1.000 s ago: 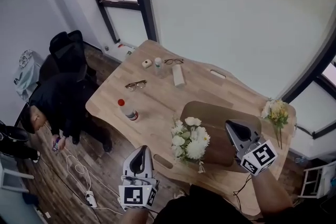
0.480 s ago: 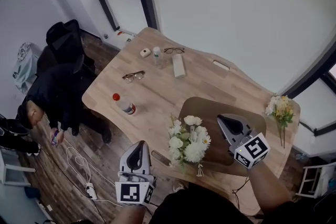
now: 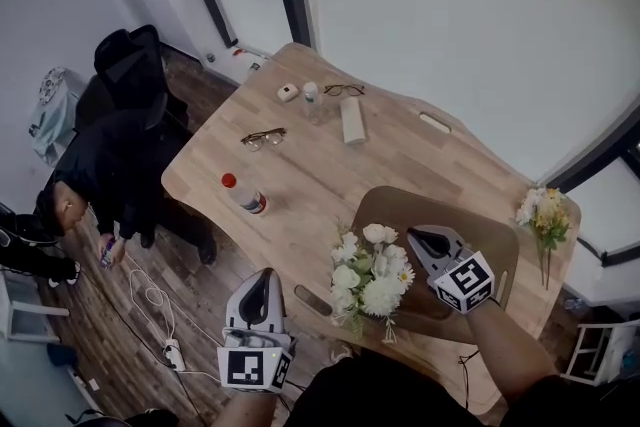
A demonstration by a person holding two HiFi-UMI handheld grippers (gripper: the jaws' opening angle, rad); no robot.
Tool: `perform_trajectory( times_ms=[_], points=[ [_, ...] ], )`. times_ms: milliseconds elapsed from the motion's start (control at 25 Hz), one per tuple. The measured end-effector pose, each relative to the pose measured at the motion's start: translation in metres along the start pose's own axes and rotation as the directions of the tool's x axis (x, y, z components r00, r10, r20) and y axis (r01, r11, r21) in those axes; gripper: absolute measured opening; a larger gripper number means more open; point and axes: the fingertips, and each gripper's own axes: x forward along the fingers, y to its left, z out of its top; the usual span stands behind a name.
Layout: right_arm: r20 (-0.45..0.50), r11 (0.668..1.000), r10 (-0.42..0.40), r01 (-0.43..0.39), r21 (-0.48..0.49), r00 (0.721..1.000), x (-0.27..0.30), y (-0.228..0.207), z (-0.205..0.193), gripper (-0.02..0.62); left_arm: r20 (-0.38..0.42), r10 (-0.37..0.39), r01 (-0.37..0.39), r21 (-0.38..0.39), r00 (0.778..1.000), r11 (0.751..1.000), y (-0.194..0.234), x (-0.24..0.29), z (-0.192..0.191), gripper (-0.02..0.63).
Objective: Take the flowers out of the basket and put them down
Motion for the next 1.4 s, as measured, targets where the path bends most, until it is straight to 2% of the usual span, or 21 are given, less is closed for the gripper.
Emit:
perform_trajectory(
  times_ms=[400,640,680,760,800,880,960,1080,1200,1400],
  points=[
    [-0.135,0.984,0.161,-0.169,-0.052,0.978,0.016,0.030,-0.057,0.023,-0.002,0.042,-0.042,-0.012,0.999,0.999,0.016,-0.009,-0.001,0.002],
    [-0.209,0.936,0.295,-0.326,-0.132,0.932,0.015,0.061,-0.067,0.026,0.004,0.051,-0.051,-0.019,0.999,0.999,0.017,-0.009,-0.001,0.002],
    [-0.217,0.922,0.324,-0.359,-0.144,0.921,0.014,0.067,-0.068,0.048,0.005,0.050,-0.050,-0.019,0.999,0.999,0.016,-0.009,-0.001,0.002],
    [-0.242,0.891,0.392,-0.432,-0.143,0.888,0.012,0.080,-0.072,0.206,0.007,0.051,-0.051,-0.018,0.999,0.999,0.016,-0.009,0.000,0.002],
    [-0.248,0.876,0.421,-0.463,-0.138,0.872,0.011,0.086,-0.073,0.248,0.008,0.052,-0.052,-0.018,0.999,0.998,0.016,-0.009,0.001,0.002],
    [-0.233,0.855,0.466,-0.502,-0.130,0.854,0.010,0.096,-0.071,0.295,0.011,0.054,-0.054,-0.016,0.998,0.998,0.017,-0.010,0.002,0.002],
    [-0.201,0.847,0.487,-0.516,-0.128,0.850,0.010,0.103,-0.064,0.307,0.010,0.059,-0.059,-0.016,0.998,0.998,0.019,-0.012,0.001,0.002],
    [-0.150,0.850,0.497,-0.514,-0.118,0.855,0.016,0.112,-0.053,0.310,0.010,0.070,-0.070,-0.016,0.997,0.997,0.023,-0.016,0.003,0.002],
    [-0.055,0.861,0.502,-0.505,-0.058,0.863,0.027,0.116,-0.035,0.310,0.015,0.077,-0.077,-0.008,0.997,0.997,0.025,-0.019,0.007,0.002],
    [-0.049,0.862,0.495,-0.497,-0.102,0.868,0.043,0.131,-0.031,0.291,0.022,0.080,-0.080,0.006,0.997,0.997,0.025,-0.023,0.014,0.002]
  ],
)
